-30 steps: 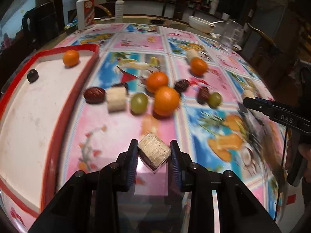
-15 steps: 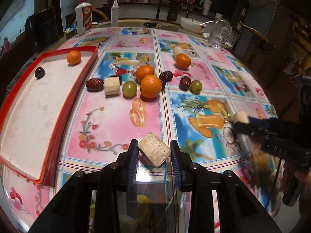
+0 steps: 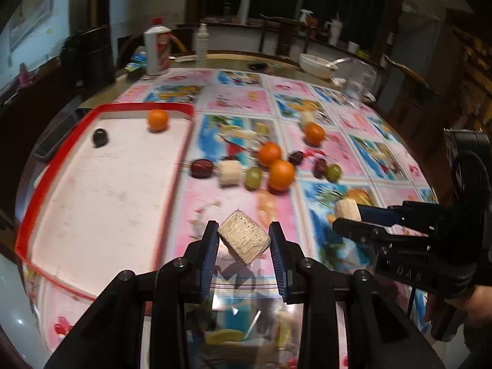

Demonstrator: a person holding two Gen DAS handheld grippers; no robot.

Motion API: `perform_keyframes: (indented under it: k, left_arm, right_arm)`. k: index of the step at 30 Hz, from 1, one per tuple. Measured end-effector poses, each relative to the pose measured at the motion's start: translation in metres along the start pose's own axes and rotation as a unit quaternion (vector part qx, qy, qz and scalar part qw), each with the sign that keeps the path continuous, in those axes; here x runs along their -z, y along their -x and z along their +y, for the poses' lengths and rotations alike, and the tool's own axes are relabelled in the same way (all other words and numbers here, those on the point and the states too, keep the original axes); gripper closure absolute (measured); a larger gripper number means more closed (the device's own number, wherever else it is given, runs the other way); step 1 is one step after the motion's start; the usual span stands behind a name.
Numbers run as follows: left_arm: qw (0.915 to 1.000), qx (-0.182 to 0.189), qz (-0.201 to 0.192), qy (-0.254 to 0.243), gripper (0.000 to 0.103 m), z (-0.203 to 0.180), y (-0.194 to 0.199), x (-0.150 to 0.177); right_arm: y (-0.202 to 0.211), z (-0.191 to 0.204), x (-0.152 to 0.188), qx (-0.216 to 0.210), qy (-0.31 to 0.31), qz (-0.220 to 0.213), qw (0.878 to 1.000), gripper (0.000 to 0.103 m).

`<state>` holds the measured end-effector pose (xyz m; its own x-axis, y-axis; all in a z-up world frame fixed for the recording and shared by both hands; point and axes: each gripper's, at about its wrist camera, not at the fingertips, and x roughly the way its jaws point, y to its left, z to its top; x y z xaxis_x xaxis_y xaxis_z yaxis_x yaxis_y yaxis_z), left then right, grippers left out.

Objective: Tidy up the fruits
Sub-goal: 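Carry both pale cubes into the white tray and open both tools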

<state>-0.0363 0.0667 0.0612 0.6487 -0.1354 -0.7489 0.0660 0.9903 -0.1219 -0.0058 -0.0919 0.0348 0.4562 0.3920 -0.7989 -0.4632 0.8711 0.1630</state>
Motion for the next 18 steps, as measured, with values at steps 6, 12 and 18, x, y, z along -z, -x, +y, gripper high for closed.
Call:
perform_keyframes:
  k: [6, 12, 18]
  left_arm:
    - [0.9991, -0.022, -0.007, 0.035, 0.07, 0.04, 0.01, -0.001]
    - [0.997, -0.042, -0.015, 0.064, 0.07, 0.074, 0.018, 0.0]
    - [0.9939, -0.064, -0.011, 0.088, 0.07, 0.111, 0.011, -0.012]
  right_arm:
    - [-0.011, 0.036, -0.017, -0.022, 0.029, 0.003, 0.999, 0.068]
    - [-0.024, 0.068, -0.033, -0.043, 0.053, 0.009, 0.998, 0.068]
    - [-0.051, 0.102, -0.066, -0.063, 0.078, 0.017, 0.995, 0.068]
